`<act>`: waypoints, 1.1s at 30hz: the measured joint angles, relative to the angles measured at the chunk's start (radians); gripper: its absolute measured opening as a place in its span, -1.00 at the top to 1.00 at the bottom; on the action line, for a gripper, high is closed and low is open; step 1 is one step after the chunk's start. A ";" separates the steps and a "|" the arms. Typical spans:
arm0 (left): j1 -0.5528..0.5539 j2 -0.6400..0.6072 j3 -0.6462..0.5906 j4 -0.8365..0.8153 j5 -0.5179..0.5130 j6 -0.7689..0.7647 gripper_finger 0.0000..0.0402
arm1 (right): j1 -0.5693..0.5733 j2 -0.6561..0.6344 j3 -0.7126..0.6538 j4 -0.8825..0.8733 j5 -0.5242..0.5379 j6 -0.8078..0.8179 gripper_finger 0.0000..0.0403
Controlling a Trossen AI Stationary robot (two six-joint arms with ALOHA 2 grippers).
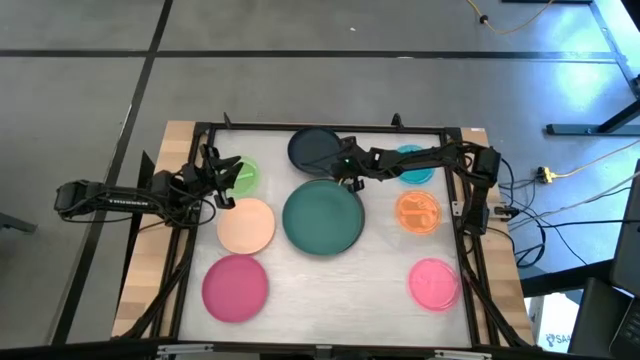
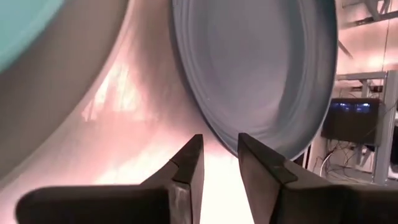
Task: Stack plastic plates
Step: Stack the black plate on top of the dark green plate
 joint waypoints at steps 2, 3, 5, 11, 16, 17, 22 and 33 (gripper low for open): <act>0.000 0.000 0.000 0.000 0.000 0.000 0.63 | 0.000 0.000 0.000 0.001 -0.010 -0.020 0.55; 0.000 0.000 0.000 0.000 0.000 0.000 0.63 | -0.006 0.000 0.000 0.002 -0.024 -0.036 0.55; 0.000 0.000 0.000 0.000 0.000 0.000 0.63 | -0.016 0.000 0.000 0.002 -0.070 -0.057 0.55; 0.000 0.000 0.000 -0.001 0.000 0.000 0.63 | -0.063 0.000 0.000 0.037 -0.112 -0.067 0.55; 0.000 0.000 0.000 -0.005 0.000 0.001 0.63 | -0.104 0.000 0.000 0.029 -0.199 -0.068 0.55; 0.000 0.000 0.000 -0.005 0.000 0.001 0.63 | -0.108 0.000 0.000 0.030 -0.205 -0.068 0.55; 0.000 0.000 0.000 -0.005 0.000 0.001 0.63 | -0.112 0.000 0.000 0.032 -0.262 -0.093 0.55; 0.000 0.000 0.000 -0.005 0.000 0.001 0.63 | -0.112 0.001 0.000 0.051 -0.294 -0.148 0.55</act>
